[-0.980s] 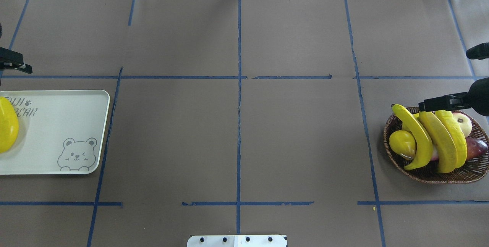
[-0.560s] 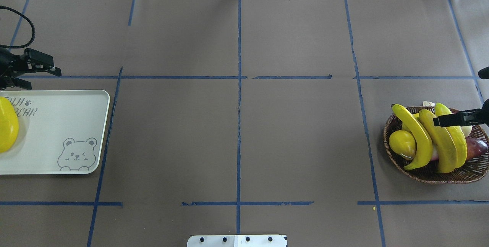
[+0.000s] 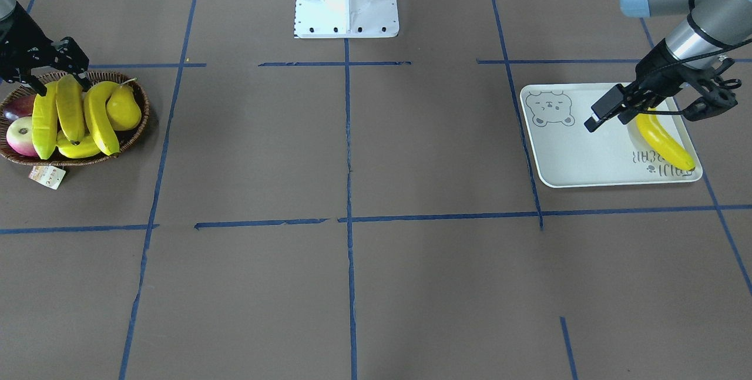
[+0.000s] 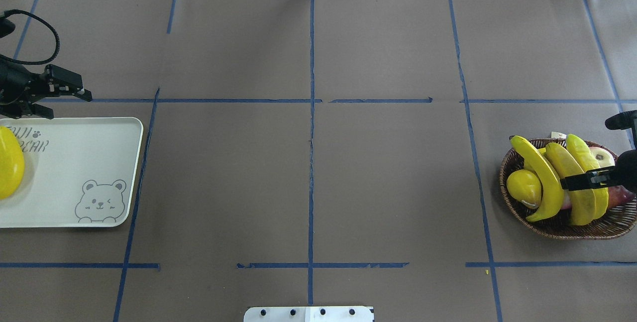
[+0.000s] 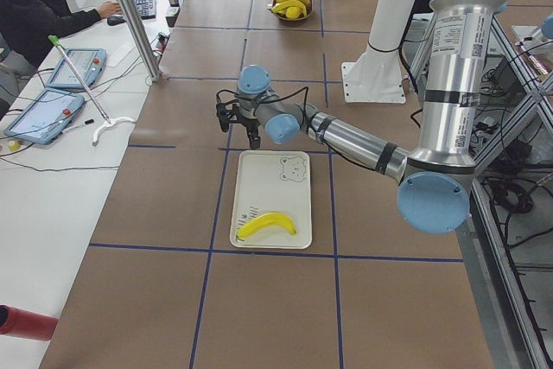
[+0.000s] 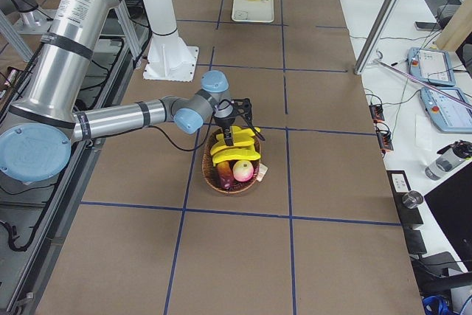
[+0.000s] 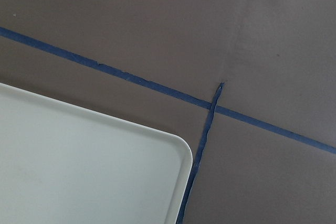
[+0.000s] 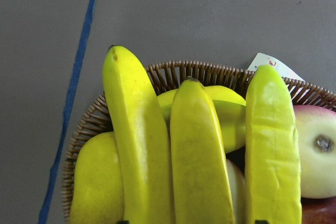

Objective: Transfer all bananas from basket to plate

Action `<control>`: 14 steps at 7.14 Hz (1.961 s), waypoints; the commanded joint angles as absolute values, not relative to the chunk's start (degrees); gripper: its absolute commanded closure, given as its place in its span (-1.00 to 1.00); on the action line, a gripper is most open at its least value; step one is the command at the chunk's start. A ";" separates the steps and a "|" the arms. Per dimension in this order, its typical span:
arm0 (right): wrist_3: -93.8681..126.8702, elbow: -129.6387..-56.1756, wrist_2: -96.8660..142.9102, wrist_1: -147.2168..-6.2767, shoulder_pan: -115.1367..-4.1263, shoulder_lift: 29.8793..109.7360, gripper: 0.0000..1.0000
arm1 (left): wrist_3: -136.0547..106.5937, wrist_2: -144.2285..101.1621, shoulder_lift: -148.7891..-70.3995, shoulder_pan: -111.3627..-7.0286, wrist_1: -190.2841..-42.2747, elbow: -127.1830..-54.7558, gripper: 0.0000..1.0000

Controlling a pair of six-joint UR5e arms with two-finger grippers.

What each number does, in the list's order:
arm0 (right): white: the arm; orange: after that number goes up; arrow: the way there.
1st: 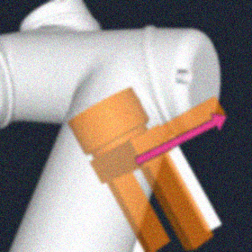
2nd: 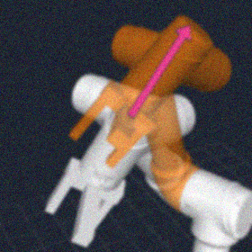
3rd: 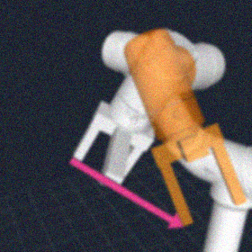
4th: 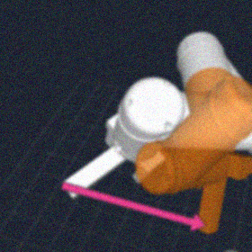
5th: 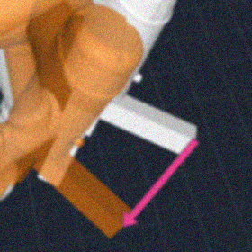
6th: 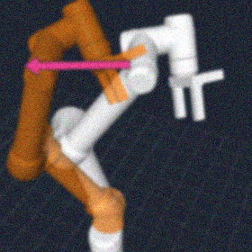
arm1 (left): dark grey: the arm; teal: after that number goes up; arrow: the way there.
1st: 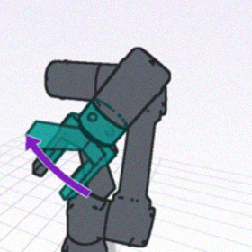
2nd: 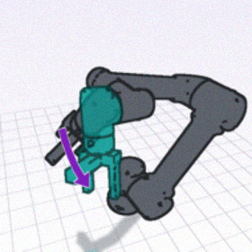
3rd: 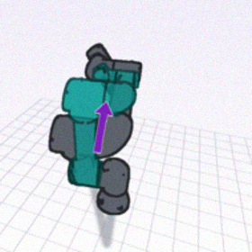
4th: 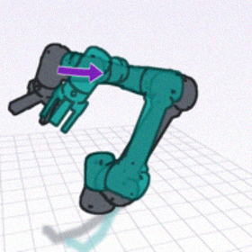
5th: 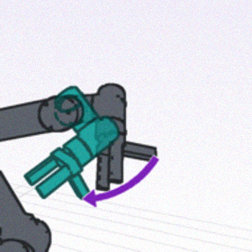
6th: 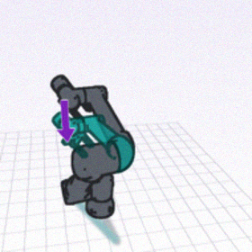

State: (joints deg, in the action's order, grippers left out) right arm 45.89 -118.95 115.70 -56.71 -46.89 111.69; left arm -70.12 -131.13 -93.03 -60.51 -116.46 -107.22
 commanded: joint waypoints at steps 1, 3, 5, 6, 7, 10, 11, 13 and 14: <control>44.92 -118.74 114.96 -56.86 -44.83 113.20 -0.66 | -70.14 -131.13 -93.08 -60.47 -116.46 -107.14 -0.99; 43.78 -118.65 114.96 -57.30 -44.82 113.29 -0.42 | -70.14 -131.22 -92.99 -60.47 -116.46 -107.23 -0.99; 43.15 -118.65 114.96 -57.57 -45.09 113.12 -0.27 | -70.14 -131.22 -92.90 -60.47 -116.46 -107.14 -0.99; 43.15 -118.65 114.96 -57.57 -45.44 112.94 -0.25 | -70.14 -131.22 -92.90 -60.47 -116.46 -107.14 -0.99; 43.15 -118.65 114.96 -57.66 -45.61 112.85 -0.22 | -70.14 -131.13 -92.90 -60.38 -116.46 -107.05 -0.99; 42.45 -117.51 114.70 -57.66 -45.35 112.68 -0.22 | -70.14 -131.13 -92.81 -60.47 -116.46 -106.96 -0.99; 42.45 -117.42 114.52 -57.66 -45.35 112.68 -0.13 | -70.14 -131.13 -92.81 -60.47 -116.46 -107.05 -0.99; 42.36 -117.60 114.52 -57.66 -45.53 112.68 0.81 | -70.14 -131.13 -92.81 -60.47 -116.46 -107.05 -0.99; 42.28 -117.77 114.61 -57.57 -46.05 112.68 0.92 | -70.14 -131.13 -92.81 -60.38 -116.46 -107.05 -0.99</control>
